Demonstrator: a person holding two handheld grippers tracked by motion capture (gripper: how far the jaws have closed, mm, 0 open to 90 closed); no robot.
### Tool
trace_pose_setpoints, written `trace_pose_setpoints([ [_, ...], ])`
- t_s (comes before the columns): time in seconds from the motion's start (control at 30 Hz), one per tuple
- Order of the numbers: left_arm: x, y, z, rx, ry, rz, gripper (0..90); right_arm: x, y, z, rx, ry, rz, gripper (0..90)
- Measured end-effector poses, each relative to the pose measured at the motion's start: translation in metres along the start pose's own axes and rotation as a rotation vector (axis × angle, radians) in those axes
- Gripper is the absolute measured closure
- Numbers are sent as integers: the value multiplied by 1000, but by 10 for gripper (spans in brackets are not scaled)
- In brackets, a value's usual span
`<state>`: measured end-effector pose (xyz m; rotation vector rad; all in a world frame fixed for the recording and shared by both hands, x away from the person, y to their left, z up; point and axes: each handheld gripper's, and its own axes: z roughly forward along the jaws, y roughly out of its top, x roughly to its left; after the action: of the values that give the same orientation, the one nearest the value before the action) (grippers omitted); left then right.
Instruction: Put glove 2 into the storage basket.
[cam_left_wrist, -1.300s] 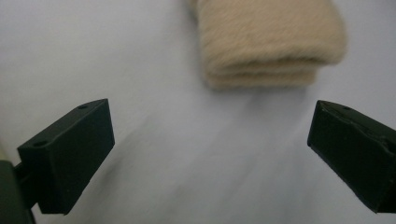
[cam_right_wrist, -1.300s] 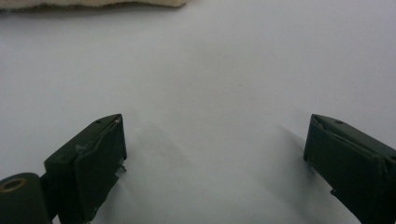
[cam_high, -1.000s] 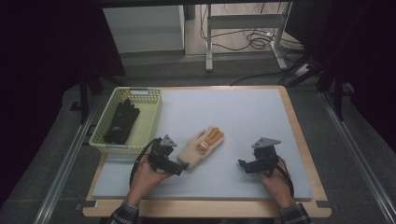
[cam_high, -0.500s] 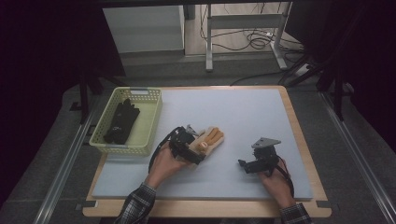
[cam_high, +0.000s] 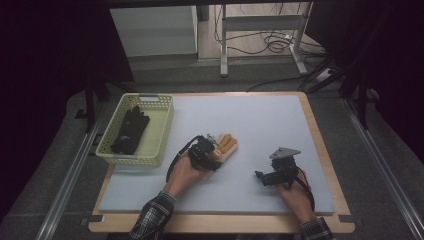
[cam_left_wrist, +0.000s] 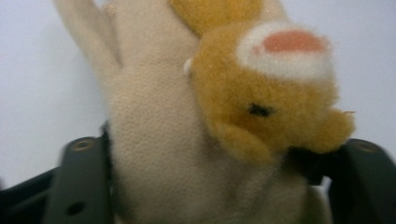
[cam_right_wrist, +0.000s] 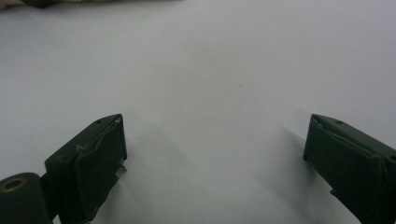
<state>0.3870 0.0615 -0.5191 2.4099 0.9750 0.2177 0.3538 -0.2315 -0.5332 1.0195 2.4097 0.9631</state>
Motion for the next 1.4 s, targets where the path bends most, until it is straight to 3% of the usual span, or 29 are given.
trace_pose_setpoints([
  [0.1,0,0,-2,0,-2,-9,503,0,0,0,0,-1,0,56],
  [0.2,4,0,-4,-6,-19,-25,566,0,0,0,0,0,0,56],
  [0.3,7,-1,-4,-29,-44,-40,585,0,0,0,1,-1,1,56],
  [0.6,12,11,-20,-48,-31,-50,588,0,0,0,1,0,1,57],
  [0.83,26,23,-44,-60,-2,-80,583,0,0,0,0,0,-1,56],
  [1.03,47,32,-65,-72,31,-124,582,0,0,0,-1,0,-2,56],
  [1.4,76,33,-102,-101,145,-166,579,0,0,0,-3,0,-2,57],
])
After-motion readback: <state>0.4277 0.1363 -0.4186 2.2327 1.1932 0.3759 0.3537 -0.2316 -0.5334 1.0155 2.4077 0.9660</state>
